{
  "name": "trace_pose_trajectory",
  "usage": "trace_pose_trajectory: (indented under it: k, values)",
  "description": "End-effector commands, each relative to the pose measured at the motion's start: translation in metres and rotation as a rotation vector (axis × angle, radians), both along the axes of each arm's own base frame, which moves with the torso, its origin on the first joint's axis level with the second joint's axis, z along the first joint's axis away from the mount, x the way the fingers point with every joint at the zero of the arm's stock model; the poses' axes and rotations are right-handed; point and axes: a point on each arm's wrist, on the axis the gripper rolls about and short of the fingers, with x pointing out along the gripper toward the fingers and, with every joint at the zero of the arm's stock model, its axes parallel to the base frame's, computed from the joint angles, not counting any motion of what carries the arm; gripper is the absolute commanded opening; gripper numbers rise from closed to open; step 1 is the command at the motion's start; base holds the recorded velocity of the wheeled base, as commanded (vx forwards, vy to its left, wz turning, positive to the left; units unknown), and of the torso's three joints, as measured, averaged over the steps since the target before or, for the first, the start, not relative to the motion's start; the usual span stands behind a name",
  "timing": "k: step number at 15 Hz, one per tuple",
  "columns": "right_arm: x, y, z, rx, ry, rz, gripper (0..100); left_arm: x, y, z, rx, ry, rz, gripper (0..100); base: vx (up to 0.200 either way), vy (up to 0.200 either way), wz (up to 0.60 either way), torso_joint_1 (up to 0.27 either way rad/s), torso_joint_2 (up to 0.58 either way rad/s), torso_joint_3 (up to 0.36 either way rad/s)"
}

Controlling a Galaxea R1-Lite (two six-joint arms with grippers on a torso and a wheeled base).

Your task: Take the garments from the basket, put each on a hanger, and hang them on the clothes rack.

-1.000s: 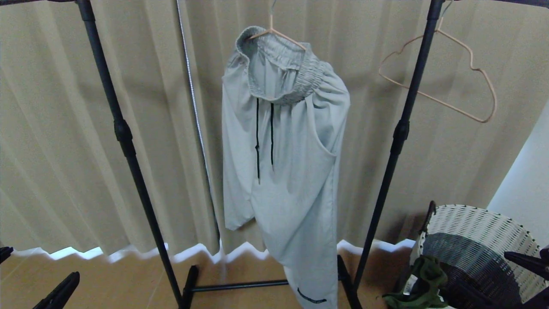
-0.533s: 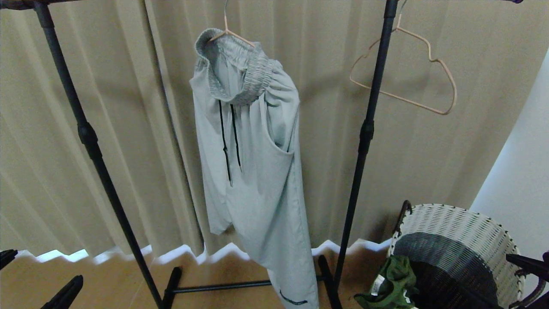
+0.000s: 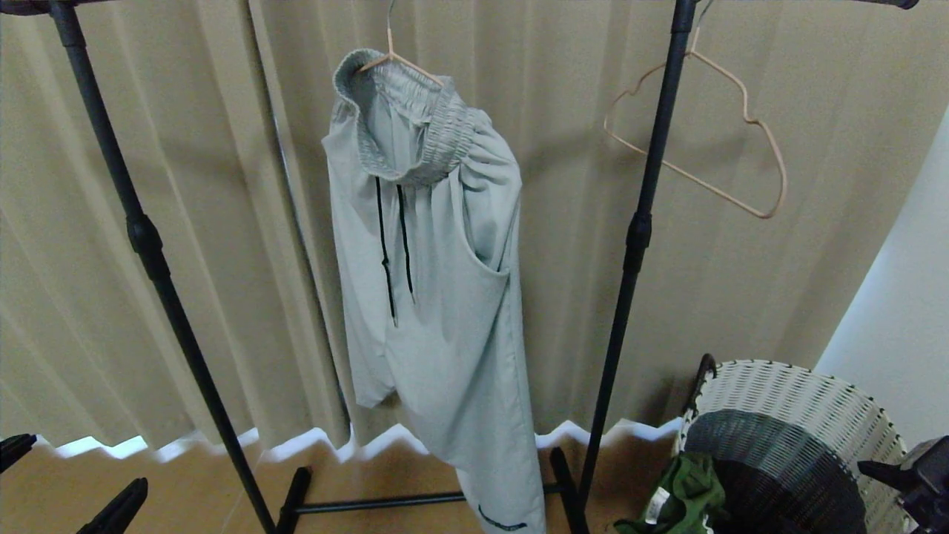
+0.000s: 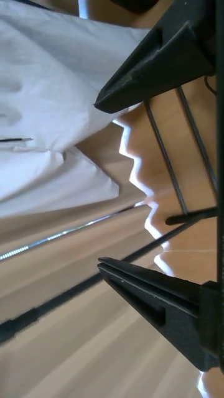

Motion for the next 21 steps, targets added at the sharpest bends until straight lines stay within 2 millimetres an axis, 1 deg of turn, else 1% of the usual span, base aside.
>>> trace_pose_trajectory:
  k: [1,4,5,6,8,9,10,12,14,16,17,18,20,21]
  values:
    - [0.014,0.006,-0.005,-0.03,0.078,0.0,100,0.001,0.0,0.0,0.0,0.007,0.0,100,0.2,0.0,0.0,0.012,-0.01,-0.002]
    - [0.052,0.006,-0.01,-0.064,0.185,-0.094,100,0.0,0.0,-0.001,0.002,0.0,-0.016,100,0.2,0.0,0.0,0.005,0.0,0.004]
    - [0.065,0.005,-0.014,-0.075,0.227,-0.128,100,-0.002,-0.002,-0.001,-0.002,-0.01,-0.055,100,0.0,0.0,0.0,0.0,0.0,0.0]
    - [0.073,0.005,-0.019,-0.089,0.263,-0.139,100,-0.005,-0.003,0.0,-0.004,-0.025,-0.083,100,0.0,0.0,0.0,0.0,0.0,0.0]
    - [0.085,0.008,-0.029,-0.117,0.349,-0.138,100,-0.007,-0.004,0.0,-0.007,-0.037,-0.124,100,0.0,0.0,0.0,0.0,0.0,0.0]
    - [0.086,0.009,-0.031,-0.126,0.372,-0.135,100,-0.007,-0.004,0.0,-0.007,-0.039,-0.126,100,0.0,0.0,0.0,0.0,0.0,0.0]
    - [0.089,0.012,-0.035,-0.153,0.439,-0.121,100,-0.007,-0.004,0.001,-0.007,-0.037,-0.126,100,0.0,0.0,0.0,0.0,0.0,0.0]
    - [0.094,0.021,-0.04,-0.181,0.504,-0.085,100,-0.007,-0.004,0.001,-0.007,-0.039,-0.126,100,0.0,0.0,0.0,0.0,0.0,0.0]
    - [0.102,0.025,-0.055,-0.206,0.571,-0.083,100,-0.007,-0.004,0.001,-0.007,-0.039,-0.126,100,0.0,0.0,0.0,0.0,0.0,0.0]
    - [0.108,0.028,-0.064,-0.209,0.606,-0.091,100,-0.007,-0.004,0.001,-0.007,-0.039,-0.126,100,0.0,0.0,0.0,0.0,0.0,0.0]
    - [0.113,0.033,-0.072,-0.203,0.637,-0.108,100,-0.007,-0.004,0.001,-0.009,-0.039,-0.126,100,0.0,0.0,0.0,0.0,0.0,0.0]
    - [0.116,0.034,-0.075,-0.201,0.646,-0.116,100,-0.007,-0.004,0.001,-0.009,-0.039,-0.126,100,0.0,0.0,0.0,0.0,0.0,0.0]
    - [0.129,0.042,-0.085,-0.186,0.669,-0.151,100,-0.007,-0.004,0.001,-0.008,-0.037,-0.127,100,0.0,0.0,0.0,0.0,0.0,0.0]
    - [0.133,0.043,-0.087,-0.191,0.671,-0.153,100,-0.007,-0.004,0.002,-0.009,-0.04,-0.126,100,0.0,0.0,0.0,0.0,0.0,0.0]
